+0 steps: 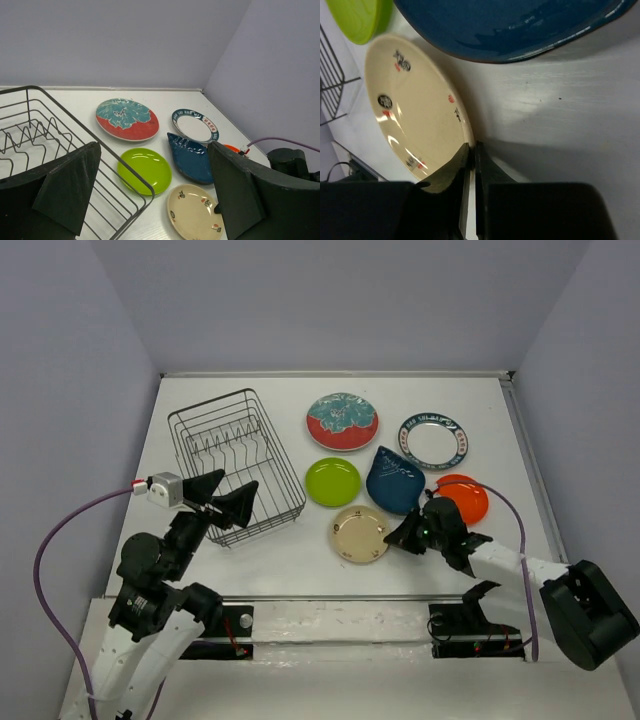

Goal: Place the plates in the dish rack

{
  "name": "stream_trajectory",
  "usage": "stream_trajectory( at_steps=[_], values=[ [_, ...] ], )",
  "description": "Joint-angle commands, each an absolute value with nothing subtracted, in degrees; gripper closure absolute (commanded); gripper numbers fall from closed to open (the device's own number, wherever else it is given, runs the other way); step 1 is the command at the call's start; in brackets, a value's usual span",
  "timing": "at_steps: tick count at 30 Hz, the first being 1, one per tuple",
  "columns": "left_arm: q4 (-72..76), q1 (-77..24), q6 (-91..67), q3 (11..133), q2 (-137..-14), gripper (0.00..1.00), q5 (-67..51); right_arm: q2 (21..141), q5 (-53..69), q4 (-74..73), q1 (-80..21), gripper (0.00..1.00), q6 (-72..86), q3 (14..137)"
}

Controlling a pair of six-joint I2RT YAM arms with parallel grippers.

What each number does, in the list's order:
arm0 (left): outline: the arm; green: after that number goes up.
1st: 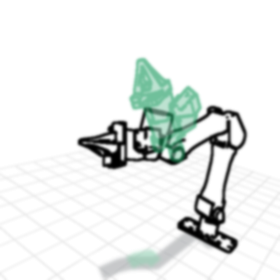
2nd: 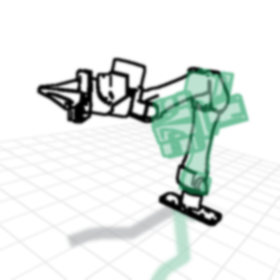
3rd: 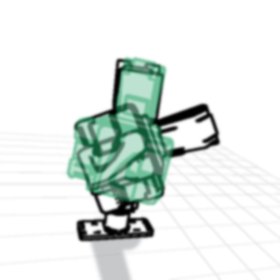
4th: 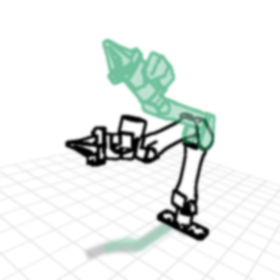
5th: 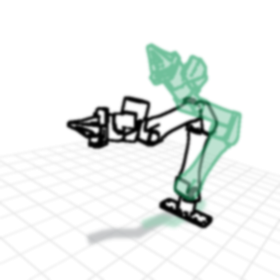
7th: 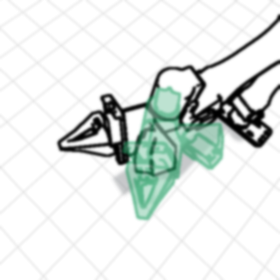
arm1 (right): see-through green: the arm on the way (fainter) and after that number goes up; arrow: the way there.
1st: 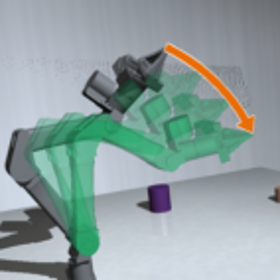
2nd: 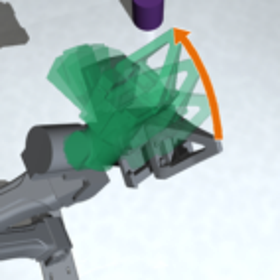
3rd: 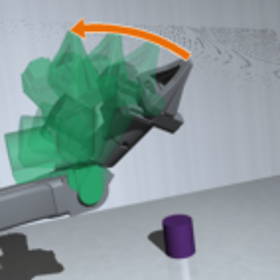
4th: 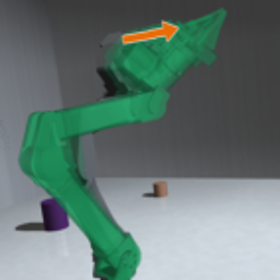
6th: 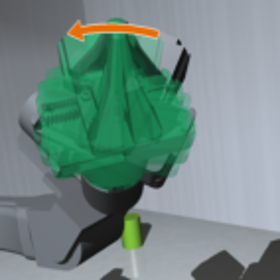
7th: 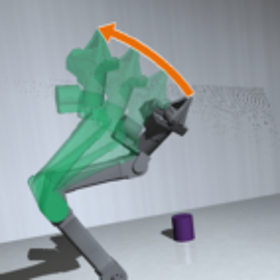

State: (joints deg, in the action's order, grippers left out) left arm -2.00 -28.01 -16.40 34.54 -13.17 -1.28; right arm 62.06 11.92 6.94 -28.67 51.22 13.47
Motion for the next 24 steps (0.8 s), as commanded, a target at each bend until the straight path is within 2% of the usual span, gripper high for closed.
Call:
stream_trajectory(
  at_steps=[1, 3, 7, 9, 12, 15, 16, 18, 20, 23, 24],
  values=[
    [0.88, -27.77, -15.56, 35.77, -12.75, 0.01, -1.58, 61.27, 11.95, 8.63, -28.65, 0.93, 49.84, 15.2],
    [0.79, -27.77, -15.56, 35.86, -12.66, 0.01, -1.58, 55.83, 11.52, 4.59, -28.65, 0.93, 48.78, 16.43],
    [0.97, -27.69, -15.82, 35.77, -12.48, 0.01, -1.32, 43.79, 9.14, -15.09, -28.65, 0.93, 44.66, 24.24],
    [0.88, -27.77, -16.17, 35.86, -12.39, 0.01, -0.62, 41.49, 7.83, -18.97, -28.65, 0.93, 42.63, 29.15],
    [0.35, -27.6, -17.4, 36.03, -11.96, 0.01, 4.38, 44.63, 3.28, -21.97, -29.61, 0.93, 40.0, 40.66],
    [0.09, -27.51, -18.81, 36.39, -11.25, 0.01, 8.85, 55.25, -8.4, -21.09, -33.38, 0.93, 37.8, 53.31],
    [-1.83, -27.51, -19.16, 36.65, -11.16, 0.01, 10.27, 61.98, -11.57, -20.83, -37.05, 0.93, 36.14, 57.0],
    [-2.46, -27.42, -20.3, 36.91, -10.9, 0.01, 12.83, 69.75, -21.41, -20.74, -40.59, 0.93, 34.37, 69.39],
    [-3.33, -27.33, -21.61, 37.18, -10.55, 0.01, 18.17, 81.75, -25.29, -21.27, -43.84, 0.93, 32.1, 82.53],
    [-4.83, -27.25, -22.58, 37.53, -10.02, 0.01, 22.57, 93.04, -28.82, -22.84, -45.87, 0.93, 29.71, 95.58],
    [-5.44, -27.33, -23.81, 37.79, -9.85, 0.01, 26.59, 100.12, -33.0, -24.85, -47.36, 0.93, 29.19, 104.33]
  ],
)
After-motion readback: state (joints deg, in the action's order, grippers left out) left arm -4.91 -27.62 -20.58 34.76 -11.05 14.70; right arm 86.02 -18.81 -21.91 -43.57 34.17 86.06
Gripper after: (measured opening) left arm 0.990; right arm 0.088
